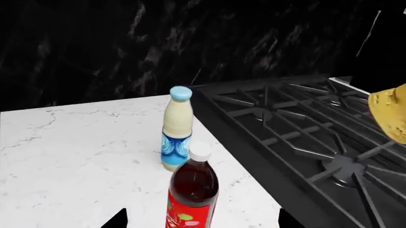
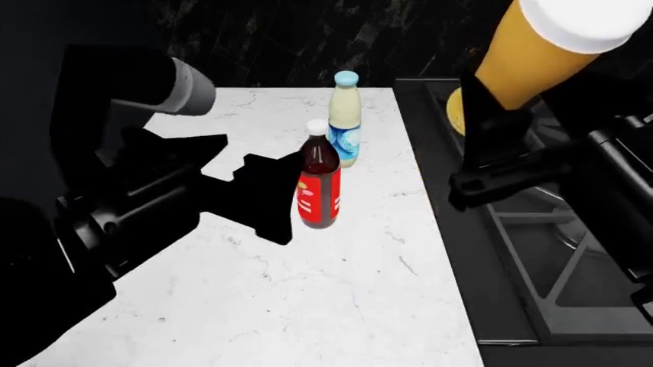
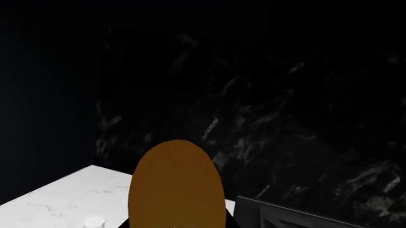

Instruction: Move the drinks to the dining counter.

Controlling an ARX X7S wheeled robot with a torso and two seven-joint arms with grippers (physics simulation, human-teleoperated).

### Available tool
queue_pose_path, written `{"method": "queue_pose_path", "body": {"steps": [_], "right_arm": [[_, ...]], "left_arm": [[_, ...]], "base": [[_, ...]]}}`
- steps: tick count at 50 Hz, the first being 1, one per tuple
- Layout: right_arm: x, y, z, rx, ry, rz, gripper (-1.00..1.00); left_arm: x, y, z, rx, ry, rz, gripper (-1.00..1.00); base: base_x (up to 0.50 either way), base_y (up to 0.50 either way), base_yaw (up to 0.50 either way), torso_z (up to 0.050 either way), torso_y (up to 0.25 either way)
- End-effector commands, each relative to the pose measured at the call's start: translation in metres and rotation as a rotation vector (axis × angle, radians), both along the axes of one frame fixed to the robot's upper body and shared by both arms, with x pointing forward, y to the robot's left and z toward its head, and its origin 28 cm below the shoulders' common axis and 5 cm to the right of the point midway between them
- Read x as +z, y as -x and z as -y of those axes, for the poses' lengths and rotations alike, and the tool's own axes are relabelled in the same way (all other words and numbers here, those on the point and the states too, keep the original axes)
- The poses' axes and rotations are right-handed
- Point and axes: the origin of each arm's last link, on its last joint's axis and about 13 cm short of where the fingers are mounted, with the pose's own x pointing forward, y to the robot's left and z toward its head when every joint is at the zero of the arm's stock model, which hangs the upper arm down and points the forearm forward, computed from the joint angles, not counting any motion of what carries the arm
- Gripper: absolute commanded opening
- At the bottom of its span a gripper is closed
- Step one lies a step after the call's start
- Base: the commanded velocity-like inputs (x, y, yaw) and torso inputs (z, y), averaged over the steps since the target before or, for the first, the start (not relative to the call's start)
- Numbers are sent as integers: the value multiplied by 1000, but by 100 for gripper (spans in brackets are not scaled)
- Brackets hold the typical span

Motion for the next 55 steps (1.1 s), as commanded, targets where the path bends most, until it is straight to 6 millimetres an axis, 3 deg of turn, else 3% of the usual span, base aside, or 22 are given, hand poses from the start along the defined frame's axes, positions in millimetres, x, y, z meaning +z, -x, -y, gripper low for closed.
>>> {"method": "queue_pose_path", "body": {"steps": [1,22,55], "right_arm": [[-1,-1,2,-14,14,15,-100],[-5,-2,4,-28,18,12,-100],[-9,0,7,-30,24,7,-100]], "left_arm": [[-3,-1,5,-19,-14,-42,100],[-12,-3,13,-79,-59,-62,100],[-31,-33,29,1,-135,-68,100]], "base": [[0,0,0,0,0],[0,0,0,0,1],[0,0,0,0,0]]}}
